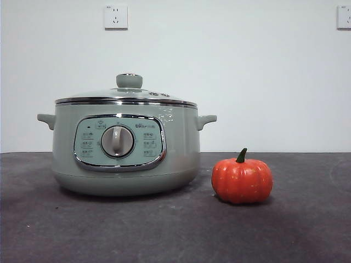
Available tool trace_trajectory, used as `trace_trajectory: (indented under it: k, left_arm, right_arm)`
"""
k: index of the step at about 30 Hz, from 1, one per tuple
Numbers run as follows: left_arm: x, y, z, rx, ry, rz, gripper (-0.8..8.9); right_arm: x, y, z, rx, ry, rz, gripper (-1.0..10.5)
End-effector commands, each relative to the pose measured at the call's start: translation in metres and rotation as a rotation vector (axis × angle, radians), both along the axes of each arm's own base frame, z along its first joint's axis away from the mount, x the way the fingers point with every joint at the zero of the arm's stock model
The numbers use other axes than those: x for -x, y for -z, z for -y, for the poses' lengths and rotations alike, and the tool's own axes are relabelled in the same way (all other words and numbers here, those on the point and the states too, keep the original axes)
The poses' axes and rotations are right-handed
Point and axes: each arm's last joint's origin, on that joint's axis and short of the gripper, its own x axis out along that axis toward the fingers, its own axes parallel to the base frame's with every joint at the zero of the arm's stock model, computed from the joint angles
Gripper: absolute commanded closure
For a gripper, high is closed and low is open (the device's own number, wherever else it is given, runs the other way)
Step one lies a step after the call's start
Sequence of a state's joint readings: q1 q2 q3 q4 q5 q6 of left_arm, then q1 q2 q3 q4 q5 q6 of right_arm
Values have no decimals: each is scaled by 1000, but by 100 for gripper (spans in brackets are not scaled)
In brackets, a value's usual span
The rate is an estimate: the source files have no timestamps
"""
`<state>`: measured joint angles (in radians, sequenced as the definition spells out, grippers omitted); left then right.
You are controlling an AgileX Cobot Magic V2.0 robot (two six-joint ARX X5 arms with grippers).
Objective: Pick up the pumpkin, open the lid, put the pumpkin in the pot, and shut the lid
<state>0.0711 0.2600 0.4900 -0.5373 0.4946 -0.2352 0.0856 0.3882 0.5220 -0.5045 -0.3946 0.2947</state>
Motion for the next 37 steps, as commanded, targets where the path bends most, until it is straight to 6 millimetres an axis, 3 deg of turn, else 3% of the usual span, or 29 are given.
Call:
trace_trajectory:
  k: [1,12,19,22,23,24,26,27,28,30,37]
  left_arm:
    - [1,-14,1,-77,69,7,821]
    - [5,-57,7,-109,299,-60,821]
    - [6,-65,8,-139,336,-101,821]
    - [6,-65,8,-138,336,-101,806]
    - [6,-65,8,-138,335,-101,779]
    - [6,-65,8,-138,335,-101,666]
    - [6,-65,8,-138,335,-102,353]
    - [6,-65,8,-137,335,-101,144]
    - [6,-65,8,-137,335,-102,44]
    - [6,-65,8,-133,333,-104,9]
    - [6,-65,8,-133,332,-104,9]
  right_arm:
    - [-2,-21,-2,80,-103,-1,958]
    - [-10,-83,-8,188,-360,-108,958]
    - [-6,-88,-12,230,-427,-138,957]
    - [-6,-88,-13,230,-431,-137,908]
    - [-6,-88,-13,230,-433,-137,866]
    - [-6,-88,-13,230,-434,-137,776]
    - [-6,-88,-13,224,-430,-142,591]
    - [-6,-88,-13,219,-427,-147,449]
    - [-6,-88,-13,215,-424,-150,360]
    - [-6,-88,-13,209,-422,-155,297]
    - [-8,-87,-16,212,-448,-161,298]
